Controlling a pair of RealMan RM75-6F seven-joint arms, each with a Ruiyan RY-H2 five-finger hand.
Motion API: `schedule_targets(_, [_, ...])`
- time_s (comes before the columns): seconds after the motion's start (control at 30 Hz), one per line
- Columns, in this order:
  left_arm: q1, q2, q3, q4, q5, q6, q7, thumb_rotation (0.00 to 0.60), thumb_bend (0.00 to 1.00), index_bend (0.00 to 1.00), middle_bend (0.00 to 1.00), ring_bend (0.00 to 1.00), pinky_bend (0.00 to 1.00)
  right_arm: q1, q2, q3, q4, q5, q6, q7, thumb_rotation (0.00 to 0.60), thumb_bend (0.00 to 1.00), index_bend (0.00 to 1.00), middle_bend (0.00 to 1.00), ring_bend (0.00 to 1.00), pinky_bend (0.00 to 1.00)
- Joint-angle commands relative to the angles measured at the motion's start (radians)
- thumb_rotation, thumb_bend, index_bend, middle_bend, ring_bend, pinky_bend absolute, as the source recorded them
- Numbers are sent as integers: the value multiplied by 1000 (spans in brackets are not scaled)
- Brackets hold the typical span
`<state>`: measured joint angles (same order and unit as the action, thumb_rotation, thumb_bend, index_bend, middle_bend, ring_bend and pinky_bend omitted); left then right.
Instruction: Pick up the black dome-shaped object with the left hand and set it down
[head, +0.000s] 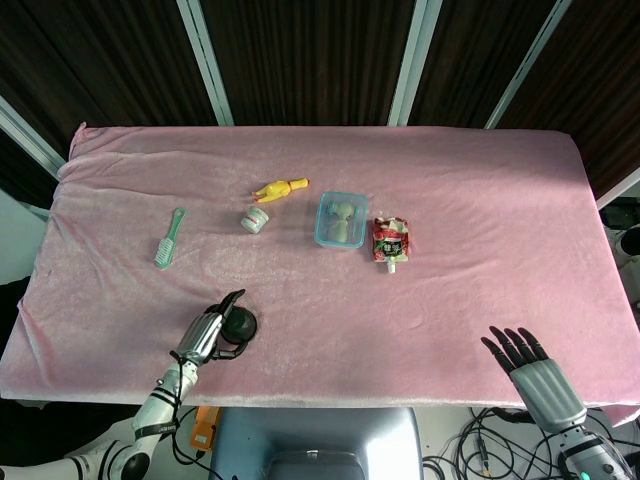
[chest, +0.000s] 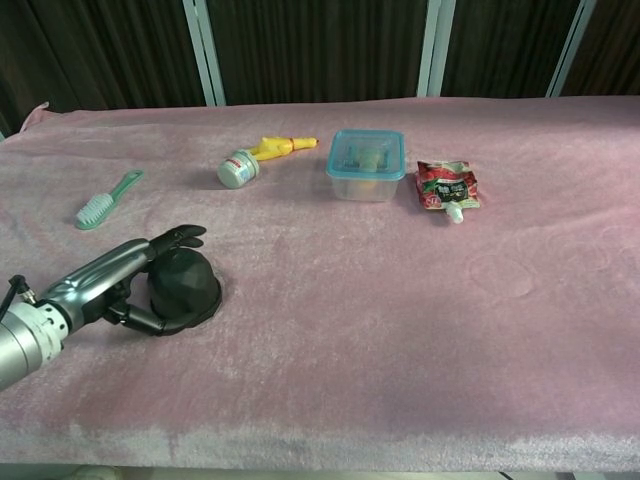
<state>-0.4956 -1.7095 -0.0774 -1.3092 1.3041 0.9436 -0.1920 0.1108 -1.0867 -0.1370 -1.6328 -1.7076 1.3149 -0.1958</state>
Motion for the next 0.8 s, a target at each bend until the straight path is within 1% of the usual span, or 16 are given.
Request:
schedule_targets(0.03, [10,-5,4,14,38,45,-17,600,344,119,266,408,580,0,0,0,0,1,0,0,600,0,0,0,0,84])
schedule_targets(0.1, [16,1,6,12,66,78,-26,600,347,138,296,441,609,-1,-1,0,0,2,0,-2,600,0,0,0,0,84])
schedule_targets(0.27, [30,41,13,-23,148,173,-52,600,344,161,324,473,657,1,-2,2,-2,7,-4,-7,600,0,0,0,0,84])
schedule_targets(0.37, [36,74,17,-59,181,213,-63,600,346,164,325,476,660,2,-3,3,-3,9,-6,-9,600,0,0,0,0,84])
schedule_targets(0.53, [40,106,16,-87,218,262,-37,600,347,165,325,476,661,2,-2,1,-4,8,-7,-9,600,0,0,0,0,84])
schedule_targets(0.63, [34,119,-7,-82,240,308,30,600,346,176,329,476,660,2,-1,1,-4,7,-5,-7,600,0,0,0,0,84])
schedule_targets(0.7, [31,121,-26,-66,246,336,100,600,346,187,333,482,667,1,0,1,-4,6,-3,-6,600,0,0,0,0,83])
schedule_targets(0.73, [29,121,-40,-48,252,360,162,600,346,189,334,485,671,1,0,1,-4,5,-1,-4,600,0,0,0,0,84])
schedule_targets(0.8, [29,118,-49,-33,256,380,218,600,347,197,341,494,687,0,0,0,-3,3,2,-1,600,0,0,0,0,84])
